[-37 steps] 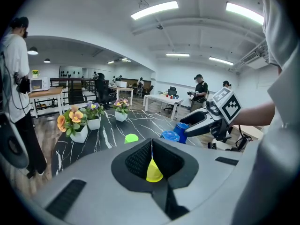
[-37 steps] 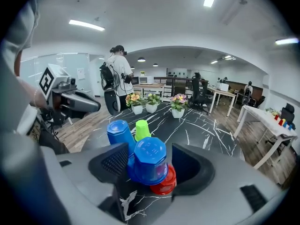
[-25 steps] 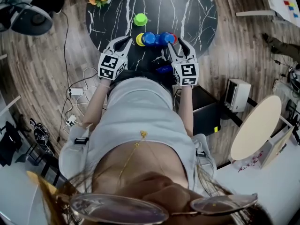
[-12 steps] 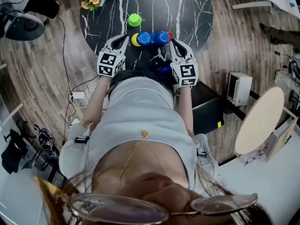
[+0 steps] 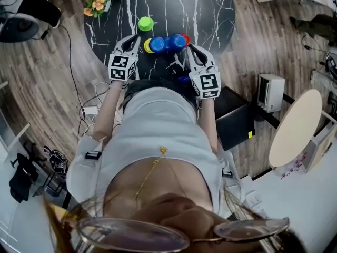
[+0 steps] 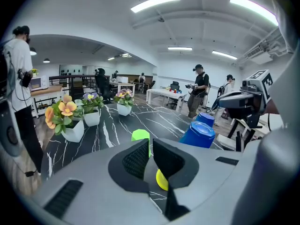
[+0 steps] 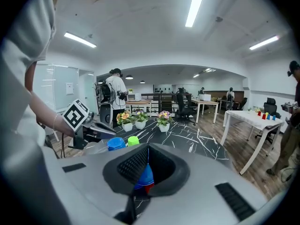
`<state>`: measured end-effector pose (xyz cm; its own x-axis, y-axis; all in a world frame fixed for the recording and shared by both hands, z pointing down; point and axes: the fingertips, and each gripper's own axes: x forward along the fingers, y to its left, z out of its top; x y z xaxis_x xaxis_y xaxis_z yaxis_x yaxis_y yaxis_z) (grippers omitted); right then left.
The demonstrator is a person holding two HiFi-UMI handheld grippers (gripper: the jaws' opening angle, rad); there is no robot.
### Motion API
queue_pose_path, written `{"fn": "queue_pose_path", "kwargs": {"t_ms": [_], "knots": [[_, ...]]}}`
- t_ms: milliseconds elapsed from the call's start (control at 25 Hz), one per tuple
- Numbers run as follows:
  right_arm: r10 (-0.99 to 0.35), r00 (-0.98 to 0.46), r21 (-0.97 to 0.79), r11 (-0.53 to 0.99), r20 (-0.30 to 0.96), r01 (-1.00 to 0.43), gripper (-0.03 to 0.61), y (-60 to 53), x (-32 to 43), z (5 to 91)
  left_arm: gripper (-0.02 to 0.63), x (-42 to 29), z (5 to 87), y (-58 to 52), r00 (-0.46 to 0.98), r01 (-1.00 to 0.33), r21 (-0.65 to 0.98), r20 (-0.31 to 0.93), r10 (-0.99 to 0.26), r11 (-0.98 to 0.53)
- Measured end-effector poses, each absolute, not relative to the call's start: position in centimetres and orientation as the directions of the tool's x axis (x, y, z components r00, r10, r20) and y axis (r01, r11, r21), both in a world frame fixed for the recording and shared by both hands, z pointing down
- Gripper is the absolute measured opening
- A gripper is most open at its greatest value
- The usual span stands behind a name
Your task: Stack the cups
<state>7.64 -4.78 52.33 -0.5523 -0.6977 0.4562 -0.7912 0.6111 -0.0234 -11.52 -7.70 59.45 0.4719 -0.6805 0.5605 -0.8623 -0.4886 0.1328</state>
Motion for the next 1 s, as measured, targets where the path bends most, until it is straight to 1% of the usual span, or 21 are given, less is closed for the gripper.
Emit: {"fn": "queue_pose_path", "kwargs": {"t_ms": [240,280,320,360,400,480,640,1000], "knots": [[-0.719,-0.515,-0.018,0.575,0.467,-0.818,0.020,-4.5,8.7,52.8,0.038,-11.4,60.4,-9.9,0.469,-0.858,0.113,0.571,-0.674,-0.501],[-0.722,-0.510,-0.015,0.570,0.468,-0.821,0.020,-4.5,8.9,52.8,0.046,-11.4,60.6,-10.3,0.466,-0.857,0.107,0.575,-0.672,-0.503],[-0.725,-0.503,-0.012,0.565,0.470,-0.825,0.020,-4.4,9.2,52.9,0.072,-11.3,60.8,-10.6,0.464,-0.857,0.101,0.579,-0.670,-0.506],[-0.728,-0.496,-0.009,0.559,0.473,-0.829,0.020,-4.3,9.5,53.0,0.117,-11.3,61.0,-11.0,0.462,-0.855,0.096,0.585,-0.667,-0.509],[-0.731,-0.488,-0.006,0.553,0.477,-0.833,0.020,-4.3,9.8,53.0,0.148,-11.2,61.2,-11.4,0.460,-0.854,0.090,0.590,-0.663,-0.513],[-0.734,-0.472,-0.004,0.539,0.489,-0.843,0.020,-4.1,10.5,53.3,0.166,-11.1,61.6,-12.0,0.457,-0.850,0.077,0.601,-0.656,-0.522],[-0.742,-0.451,-0.009,0.515,0.497,-0.857,0.020,-3.8,11.4,53.4,0.230,-10.7,62.7,-13.0,0.463,-0.833,0.065,0.626,-0.627,-0.550],[-0.750,-0.419,-0.010,0.482,0.511,-0.876,0.020,-3.1,12.6,54.0,0.256,-9.8,65.3,-14.3,0.453,-0.804,0.026,0.674,-0.584,-0.594]]}}
